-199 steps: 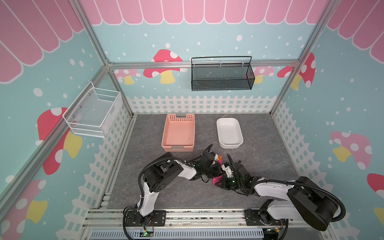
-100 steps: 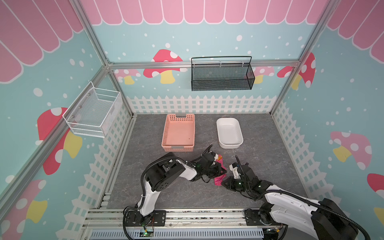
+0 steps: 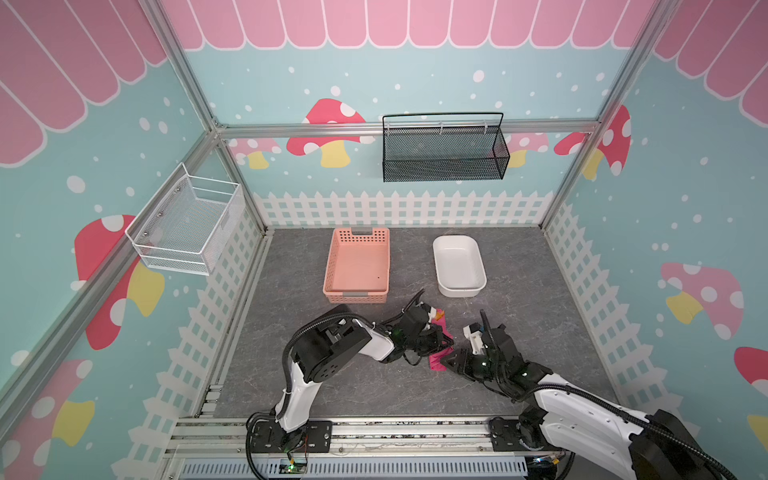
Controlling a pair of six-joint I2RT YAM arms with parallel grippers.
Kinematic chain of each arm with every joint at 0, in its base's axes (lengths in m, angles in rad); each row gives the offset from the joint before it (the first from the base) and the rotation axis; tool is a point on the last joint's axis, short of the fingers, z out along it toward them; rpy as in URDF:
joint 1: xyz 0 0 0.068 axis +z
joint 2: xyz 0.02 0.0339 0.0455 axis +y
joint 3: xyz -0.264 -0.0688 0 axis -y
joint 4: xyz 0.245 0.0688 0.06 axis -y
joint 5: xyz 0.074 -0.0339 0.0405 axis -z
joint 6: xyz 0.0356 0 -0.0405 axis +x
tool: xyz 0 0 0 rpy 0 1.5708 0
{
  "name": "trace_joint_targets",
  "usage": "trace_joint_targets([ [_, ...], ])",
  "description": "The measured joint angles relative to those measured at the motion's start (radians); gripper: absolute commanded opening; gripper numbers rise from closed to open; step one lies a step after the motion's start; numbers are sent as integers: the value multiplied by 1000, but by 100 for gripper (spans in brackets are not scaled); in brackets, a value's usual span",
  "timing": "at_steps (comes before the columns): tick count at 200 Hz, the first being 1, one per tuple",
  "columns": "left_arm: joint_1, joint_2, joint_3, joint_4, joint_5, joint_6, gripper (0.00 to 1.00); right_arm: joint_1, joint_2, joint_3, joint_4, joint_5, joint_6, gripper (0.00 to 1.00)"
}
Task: Place the utensils on the paper napkin and roll it up
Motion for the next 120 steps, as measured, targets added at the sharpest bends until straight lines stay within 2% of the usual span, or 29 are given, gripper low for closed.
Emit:
trace_joint_targets([
  [31,0,2,0,6,0,0,0,-17,67,0,44,-26,3,32],
  [51,0,3,0,9,1,-1,0,-22,103,0,70,-41,3,25],
  [91,0,3,0,11,0,0,0,-32,137,0,109,-58,-9,1],
  [120,0,3,0,11,0,0,0,-36,136,0,100,-45,-11,0],
])
